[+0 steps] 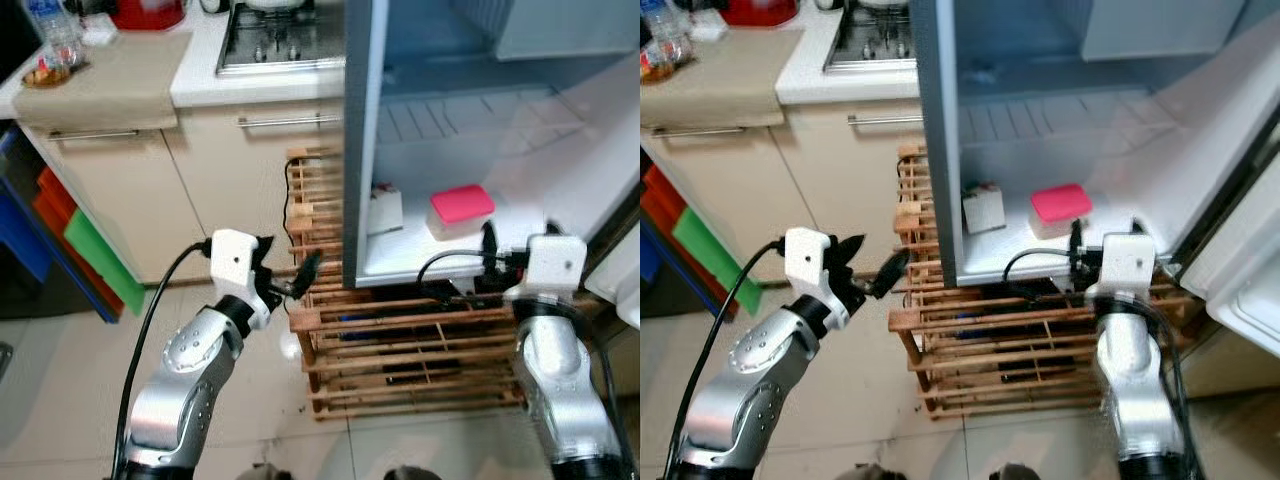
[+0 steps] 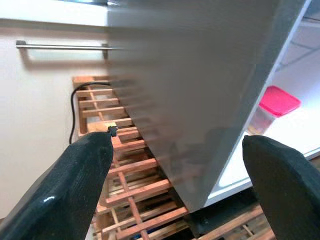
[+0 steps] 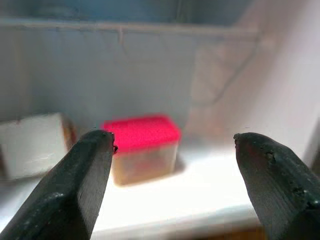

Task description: Restocking fridge

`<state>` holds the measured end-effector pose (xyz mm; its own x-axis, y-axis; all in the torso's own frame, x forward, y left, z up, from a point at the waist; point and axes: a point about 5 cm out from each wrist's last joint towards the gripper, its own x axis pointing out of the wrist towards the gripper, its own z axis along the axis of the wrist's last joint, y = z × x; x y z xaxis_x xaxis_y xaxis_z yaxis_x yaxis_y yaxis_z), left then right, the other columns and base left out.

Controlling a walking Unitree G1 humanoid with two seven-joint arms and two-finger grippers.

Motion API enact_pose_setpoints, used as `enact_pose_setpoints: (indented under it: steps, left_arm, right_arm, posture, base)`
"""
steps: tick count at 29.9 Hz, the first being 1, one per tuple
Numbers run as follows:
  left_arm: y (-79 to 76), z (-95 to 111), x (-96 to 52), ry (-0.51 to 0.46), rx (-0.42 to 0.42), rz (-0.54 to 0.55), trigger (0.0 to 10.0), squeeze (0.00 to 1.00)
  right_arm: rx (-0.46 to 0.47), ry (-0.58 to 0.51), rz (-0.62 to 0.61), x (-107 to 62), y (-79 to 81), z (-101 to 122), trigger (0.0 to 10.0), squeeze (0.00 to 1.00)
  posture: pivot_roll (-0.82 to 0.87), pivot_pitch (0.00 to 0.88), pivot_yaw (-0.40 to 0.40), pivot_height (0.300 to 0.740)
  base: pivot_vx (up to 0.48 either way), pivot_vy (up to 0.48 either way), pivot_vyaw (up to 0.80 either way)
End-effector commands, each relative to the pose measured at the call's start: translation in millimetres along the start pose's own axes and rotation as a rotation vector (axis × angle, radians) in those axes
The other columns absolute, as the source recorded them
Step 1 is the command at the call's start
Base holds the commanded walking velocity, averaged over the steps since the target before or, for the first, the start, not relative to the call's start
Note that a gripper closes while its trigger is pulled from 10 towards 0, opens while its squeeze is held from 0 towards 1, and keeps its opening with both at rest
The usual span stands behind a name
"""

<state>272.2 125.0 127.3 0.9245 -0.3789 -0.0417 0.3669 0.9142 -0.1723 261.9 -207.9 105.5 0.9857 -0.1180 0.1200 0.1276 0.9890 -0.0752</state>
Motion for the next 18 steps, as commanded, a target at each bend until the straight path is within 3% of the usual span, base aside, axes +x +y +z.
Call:
enact_pose_setpoints:
  steps: [1,6,9,18]
  left_arm:
    - [-0.4,-3,6.0,0.007,0.032,0.006,10.0,0.0]
    - [0.8,0,11.3,-0.013,0.059,0.001,10.0,0.0]
    - [4.8,4,5.3,-0.036,0.107,0.019,10.0,0.0]
    - [14.9,9,8.1,-0.096,0.125,0.148,10.0,0.0]
  right_arm:
    - [0.026,0.022,0.026,-5.1,4.3,1,10.0,0.0]
    - [0.042,0.064,0.079,-15.4,14.3,-2,10.0,0.0]
    - [0.059,0.107,0.093,-21.5,14.2,-5,10.0,0.0]
    - [0.051,0.142,0.089,-7.3,13.7,-12,10.0,0.0]
  posture:
    - [-0.18,0.0,0.098,0.74]
    - [-0.16,0.0,0.085,0.74]
    - [-0.13,0.0,0.074,0.74]
    - [-0.11,0.0,0.065,0.74]
  base:
    - [0.0,0.0,0.0]
    - [0.0,0.0,0.0]
    - [0.0,0.0,0.0]
    - [0.0,0.0,0.0]
